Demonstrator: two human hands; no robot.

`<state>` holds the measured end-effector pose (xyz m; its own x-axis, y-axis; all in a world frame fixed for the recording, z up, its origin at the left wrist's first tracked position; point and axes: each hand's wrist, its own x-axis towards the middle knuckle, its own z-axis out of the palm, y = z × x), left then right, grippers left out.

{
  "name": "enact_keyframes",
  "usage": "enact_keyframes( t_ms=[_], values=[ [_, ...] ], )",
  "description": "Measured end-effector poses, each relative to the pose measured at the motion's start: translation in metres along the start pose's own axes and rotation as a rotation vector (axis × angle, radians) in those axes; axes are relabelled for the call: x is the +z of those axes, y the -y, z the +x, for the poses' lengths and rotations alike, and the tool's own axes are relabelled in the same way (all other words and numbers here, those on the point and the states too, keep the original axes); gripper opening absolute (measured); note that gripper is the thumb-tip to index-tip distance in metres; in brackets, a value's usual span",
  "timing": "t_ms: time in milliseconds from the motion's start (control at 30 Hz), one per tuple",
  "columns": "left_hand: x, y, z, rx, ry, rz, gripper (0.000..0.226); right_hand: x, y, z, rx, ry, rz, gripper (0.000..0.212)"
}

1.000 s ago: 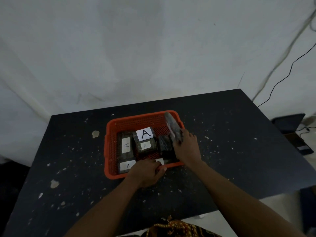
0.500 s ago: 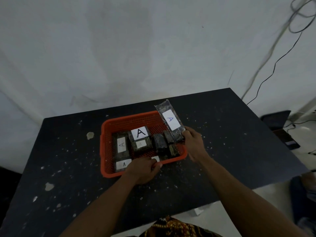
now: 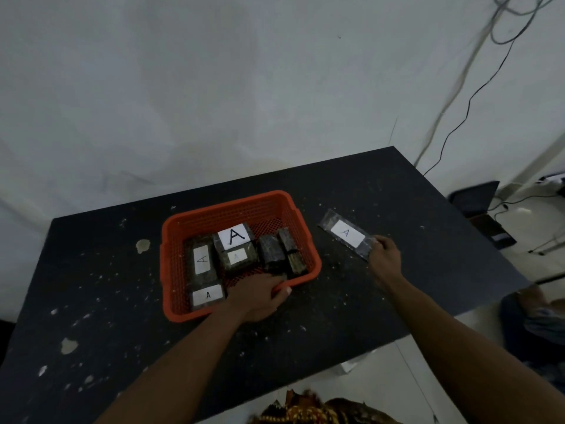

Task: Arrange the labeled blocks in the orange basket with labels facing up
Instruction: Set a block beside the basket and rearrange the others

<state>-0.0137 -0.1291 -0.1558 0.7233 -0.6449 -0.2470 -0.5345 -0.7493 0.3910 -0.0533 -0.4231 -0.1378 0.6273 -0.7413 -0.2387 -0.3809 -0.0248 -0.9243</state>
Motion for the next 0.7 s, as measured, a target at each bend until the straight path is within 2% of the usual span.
enact_keyframes(
  t_ms=[133,500,600,700],
  values=[
    [0.005,0.002,0.005,0.016,-0.009,0.027,0.064,-0.009,-0.02,0.012,0.038,0.013,-0.18,0.027],
    [0.009,-0.004,0.003,-0.008,-0.026,0.054,0.062,0.002,-0.043,0.025,0.14,0.012,-0.301,0.027],
    [0.007,-0.006,0.002,-0.017,-0.037,0.056,0.059,0.005,-0.042,0.023,0.105,0.026,-0.513,0.029],
    [0.006,-0.008,0.001,-0.019,-0.035,0.046,0.057,0.006,-0.035,0.021,0.109,0.047,-0.608,0.032]
  ],
)
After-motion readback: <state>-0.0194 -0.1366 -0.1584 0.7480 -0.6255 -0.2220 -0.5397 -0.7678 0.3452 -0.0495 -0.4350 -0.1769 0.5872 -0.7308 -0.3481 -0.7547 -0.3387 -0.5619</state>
